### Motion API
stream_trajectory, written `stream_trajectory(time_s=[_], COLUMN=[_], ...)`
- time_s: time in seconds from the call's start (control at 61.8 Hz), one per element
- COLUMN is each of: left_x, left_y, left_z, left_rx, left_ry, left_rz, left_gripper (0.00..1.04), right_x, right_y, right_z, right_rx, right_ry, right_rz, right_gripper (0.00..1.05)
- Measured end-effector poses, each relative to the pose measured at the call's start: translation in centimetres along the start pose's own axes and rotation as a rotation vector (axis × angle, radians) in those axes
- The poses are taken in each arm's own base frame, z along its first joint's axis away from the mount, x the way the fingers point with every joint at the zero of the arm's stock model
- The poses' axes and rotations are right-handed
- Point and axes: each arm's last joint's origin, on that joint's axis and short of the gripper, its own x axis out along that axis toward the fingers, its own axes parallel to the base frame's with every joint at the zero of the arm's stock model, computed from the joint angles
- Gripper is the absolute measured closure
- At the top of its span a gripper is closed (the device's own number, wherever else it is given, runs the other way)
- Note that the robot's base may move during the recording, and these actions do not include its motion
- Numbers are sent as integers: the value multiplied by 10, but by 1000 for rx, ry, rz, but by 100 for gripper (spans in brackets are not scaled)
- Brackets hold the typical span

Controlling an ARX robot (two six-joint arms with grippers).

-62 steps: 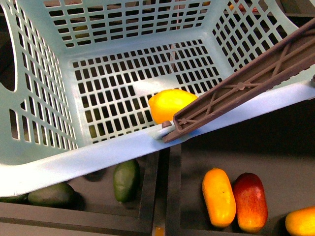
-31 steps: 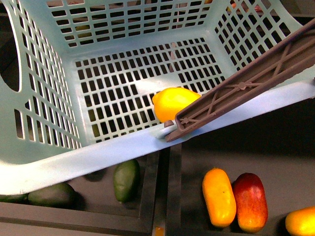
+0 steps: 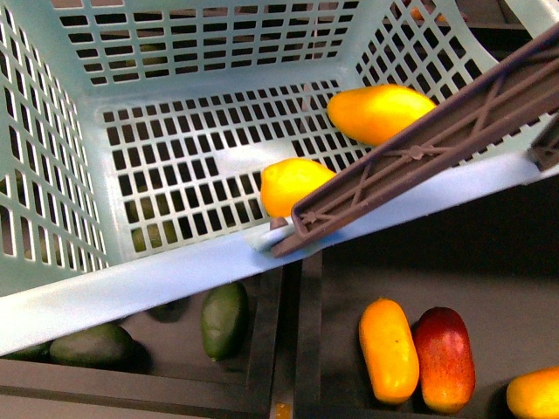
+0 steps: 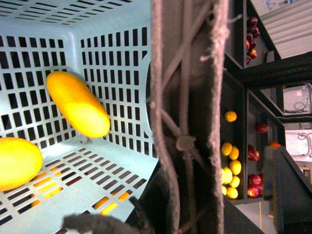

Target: Pick lemon and mango into basket

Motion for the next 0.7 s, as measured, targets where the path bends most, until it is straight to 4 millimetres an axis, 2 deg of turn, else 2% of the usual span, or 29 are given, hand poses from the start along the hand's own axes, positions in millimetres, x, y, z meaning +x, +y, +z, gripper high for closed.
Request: stream_trajectory(time_s=[0.065,0.081,0.146,0.243,0.259,0.517,0.695], left_x=[0,0,0,0,0,0,0], left_y=[0,0,0,-1,-1,0,0], left_z=[0,1,0,-1,-1,-1,-1], left_rx=[9,11,5,5,4,4,5], left_ry=[-3,1,5,19,20,8,8], left_rz=[2,-1,-3,-12,-13,-5,-5], left_gripper=[99,99,99,99,99,99,99], right_x=[-11,-15,-23,-31,-34,-58,-70], right_y=[-7,-8,-8,-4,-4,-8,-10], right_z=[-3,-8,-19,-39,-44,-70,-83], right_rx=[-101,-136,-196,-232,-239,-262,-266], right_ry=[-104,-129,-136,-119,-114,-113,-116], right_rz=[-71,-77,-75,-83,-76,-78,-77], right_gripper=[22,27,37,53,58,102,103])
